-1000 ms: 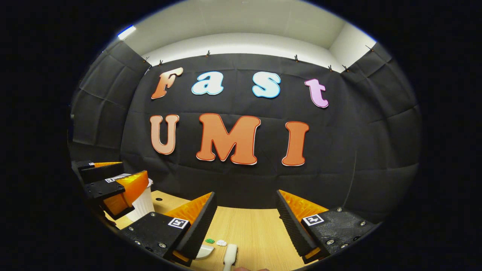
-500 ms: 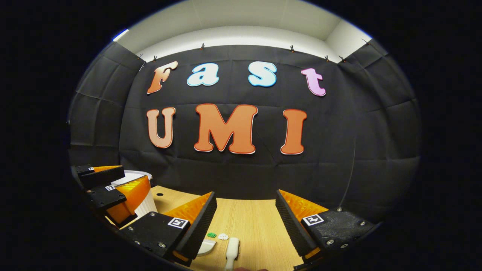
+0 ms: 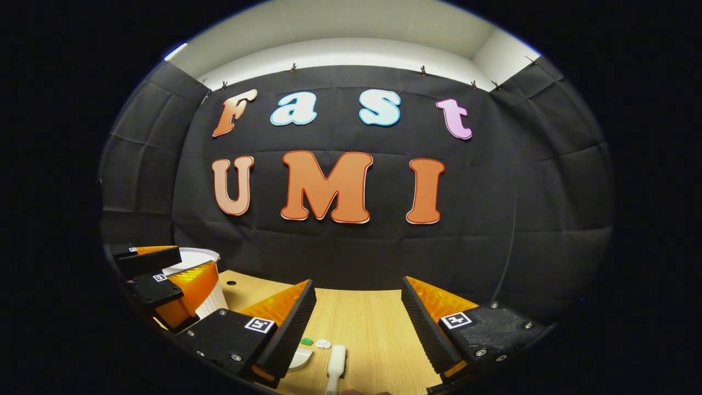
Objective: Pick up the small broom and dustpan from the desktop, sweep the trash into the dustpan with the broom, and then empty the trash into the garbage bin.
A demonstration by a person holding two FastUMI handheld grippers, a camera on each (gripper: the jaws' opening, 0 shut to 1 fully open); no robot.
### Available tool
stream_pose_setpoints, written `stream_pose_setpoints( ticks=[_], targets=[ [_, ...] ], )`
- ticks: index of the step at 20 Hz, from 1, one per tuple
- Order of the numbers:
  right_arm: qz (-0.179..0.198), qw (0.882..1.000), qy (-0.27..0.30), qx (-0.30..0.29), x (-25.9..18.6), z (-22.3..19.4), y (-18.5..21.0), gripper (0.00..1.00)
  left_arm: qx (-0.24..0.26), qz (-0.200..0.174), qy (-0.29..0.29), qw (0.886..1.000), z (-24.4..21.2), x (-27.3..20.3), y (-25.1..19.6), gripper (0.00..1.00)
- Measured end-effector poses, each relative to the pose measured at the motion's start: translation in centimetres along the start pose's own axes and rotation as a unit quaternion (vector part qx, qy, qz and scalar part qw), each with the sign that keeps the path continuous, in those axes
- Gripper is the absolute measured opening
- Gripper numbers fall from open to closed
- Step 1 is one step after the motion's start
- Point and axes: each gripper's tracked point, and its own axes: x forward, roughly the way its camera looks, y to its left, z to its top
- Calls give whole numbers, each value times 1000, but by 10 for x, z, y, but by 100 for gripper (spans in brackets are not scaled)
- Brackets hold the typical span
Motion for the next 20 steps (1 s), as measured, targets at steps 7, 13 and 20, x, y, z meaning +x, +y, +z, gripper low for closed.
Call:
stream_pose_setpoints(
  ticks=[7,13,20],
  targets=[
    [-1,1000,3,-2,3,-2,-15,94,-3,13,1,1000,-1,2,-5,95],
    [34,999,6,7,8,-8,-24,94,4,42,-21,999,12,-7,-16,95],
    [56,998,42,-3,8,-38,-39,94,7,76,10,997,-9,-12,-26,94]
  ],
)
